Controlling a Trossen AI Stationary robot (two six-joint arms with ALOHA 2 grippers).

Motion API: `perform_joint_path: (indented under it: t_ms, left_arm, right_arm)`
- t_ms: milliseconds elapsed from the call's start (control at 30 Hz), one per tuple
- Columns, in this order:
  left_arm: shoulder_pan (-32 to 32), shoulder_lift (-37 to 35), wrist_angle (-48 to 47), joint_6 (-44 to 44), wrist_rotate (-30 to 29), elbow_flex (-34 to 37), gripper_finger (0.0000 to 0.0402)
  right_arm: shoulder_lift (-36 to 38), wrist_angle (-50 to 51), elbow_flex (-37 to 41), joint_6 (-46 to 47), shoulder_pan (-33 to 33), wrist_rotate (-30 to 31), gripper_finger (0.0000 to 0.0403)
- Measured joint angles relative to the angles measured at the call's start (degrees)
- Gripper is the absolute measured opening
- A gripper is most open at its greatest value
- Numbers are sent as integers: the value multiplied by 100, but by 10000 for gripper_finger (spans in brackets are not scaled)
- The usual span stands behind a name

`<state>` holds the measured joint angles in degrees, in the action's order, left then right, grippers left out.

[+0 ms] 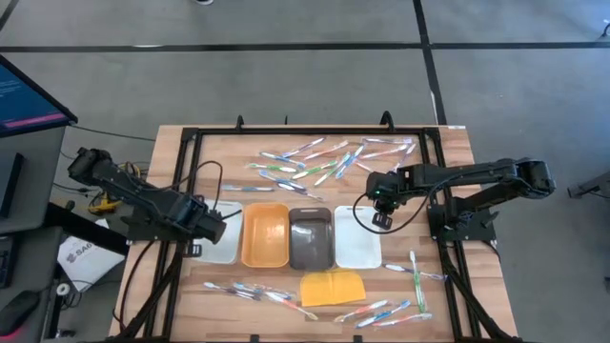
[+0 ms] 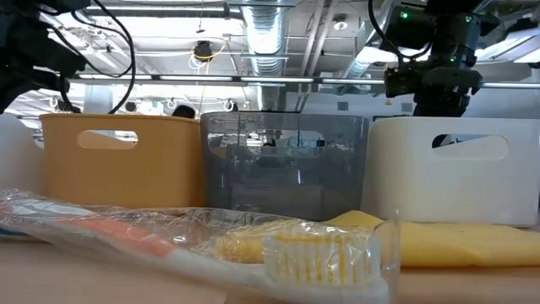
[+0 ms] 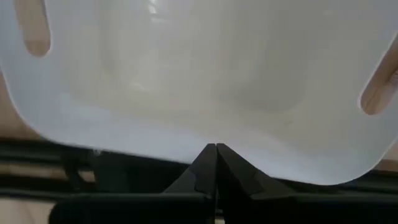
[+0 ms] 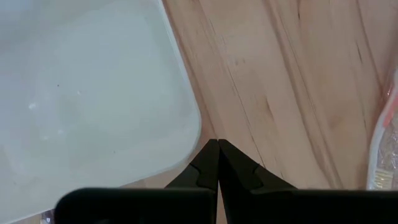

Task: Pick & Place Toothbrushes
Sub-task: Adjust the bins

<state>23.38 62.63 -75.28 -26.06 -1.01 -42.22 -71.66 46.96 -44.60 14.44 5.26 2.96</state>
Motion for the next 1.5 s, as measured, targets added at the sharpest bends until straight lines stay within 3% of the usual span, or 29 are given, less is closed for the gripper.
perform_joint_path:
  t_ms: [1167, 1500]
  left_arm:
    - [-4, 182, -665, 56, -291, -111, 1]
    - [-4, 793, -836, 63, -100, -107, 1]
  right_arm:
    - [2, 33, 0, 14, 2, 0, 0]
    - [2, 21, 0, -28, 2, 0, 0]
